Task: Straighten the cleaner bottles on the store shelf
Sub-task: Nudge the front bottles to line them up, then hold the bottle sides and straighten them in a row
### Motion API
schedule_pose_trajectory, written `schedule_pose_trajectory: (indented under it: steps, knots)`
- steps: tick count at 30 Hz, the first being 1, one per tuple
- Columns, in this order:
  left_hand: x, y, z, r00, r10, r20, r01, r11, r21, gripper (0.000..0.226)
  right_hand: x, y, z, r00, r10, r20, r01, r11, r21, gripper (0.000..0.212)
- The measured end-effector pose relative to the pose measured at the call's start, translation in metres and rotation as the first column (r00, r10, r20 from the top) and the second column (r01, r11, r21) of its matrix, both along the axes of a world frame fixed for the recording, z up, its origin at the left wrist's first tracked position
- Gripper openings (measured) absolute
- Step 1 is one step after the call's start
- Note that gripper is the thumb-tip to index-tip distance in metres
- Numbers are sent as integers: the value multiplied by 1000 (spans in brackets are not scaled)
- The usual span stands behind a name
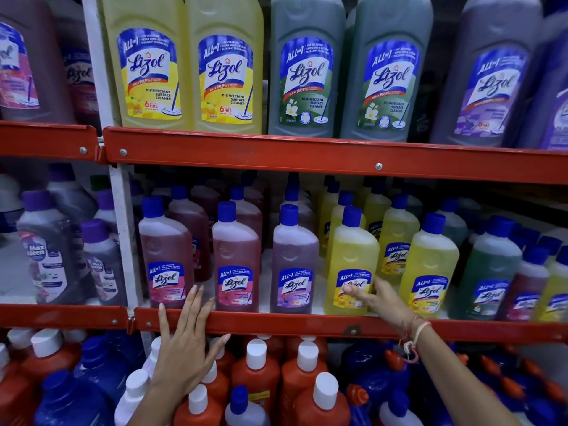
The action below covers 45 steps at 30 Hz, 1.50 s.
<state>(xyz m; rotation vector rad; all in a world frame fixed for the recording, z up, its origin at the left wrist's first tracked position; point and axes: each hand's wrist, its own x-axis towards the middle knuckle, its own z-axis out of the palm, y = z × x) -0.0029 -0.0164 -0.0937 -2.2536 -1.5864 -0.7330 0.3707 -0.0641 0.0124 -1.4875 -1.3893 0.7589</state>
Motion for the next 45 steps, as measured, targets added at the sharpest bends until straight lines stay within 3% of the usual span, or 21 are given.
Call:
schedule_pose_trajectory:
  steps: [8, 12, 14, 16, 18, 20, 23, 27, 32, 34, 36, 38, 45]
  knots:
    - [3, -6, 3, 1000, 25, -8, -25, 1000, -12, 76, -1, -10, -2, 998, -31, 57, 30, 999, 31, 36]
    - [3, -8, 5, 1000, 29, -8, -29, 999, -26, 75, -7, -19, -7, 997, -71, -19, 72, 996, 49, 48]
    - [2, -10, 5, 1000, 24, -12, -25, 999, -37, 75, -17, -29, -8, 985, -152, -85, 162, 979, 124, 59]
    - [2, -13, 6, 1000, 12, 4, -12, 999, -43, 74, -29, -41, -11, 936, -333, -114, 351, 897, 268, 63]
    - [6, -18, 12, 998, -21, 56, 23, 999, -46, 71, -46, -51, -11, 887, -426, -179, 462, 797, 388, 49]
    - [11, -22, 24, 984, -55, 172, 65, 996, -56, 69, -68, -55, -6, 896, -375, -237, 443, 781, 439, 25]
    - [22, -34, 57, 829, -95, 551, 180, 978, -101, 57, -108, -54, 2, 951, -163, -264, 263, 875, 406, 9]
    - [25, -39, 90, 549, -55, 834, 358, 917, -176, 53, -171, -42, -7, 924, 111, -366, -52, 984, 168, 47]
    - [15, -35, 99, 279, 111, 954, 551, 795, -254, 104, -215, -19, -12, 823, 218, -524, -189, 976, 109, 54]
    - [13, -36, 103, 267, 153, 951, 587, 757, -287, 106, -220, -16, -6, 791, 209, -575, -189, 977, 96, 57]
    - [13, -36, 106, 289, 166, 943, 626, 712, -318, 112, -223, -17, -2, 796, 197, -572, -165, 980, 109, 43]
    - [15, -40, 110, 318, 136, 938, 649, 690, -320, 97, -223, -16, -1, 792, 170, -587, -138, 985, 99, 40]
    - [16, -40, 105, 295, 114, 949, 672, 681, -290, 90, -221, -21, -11, 870, 87, -485, -75, 996, 44, 64]
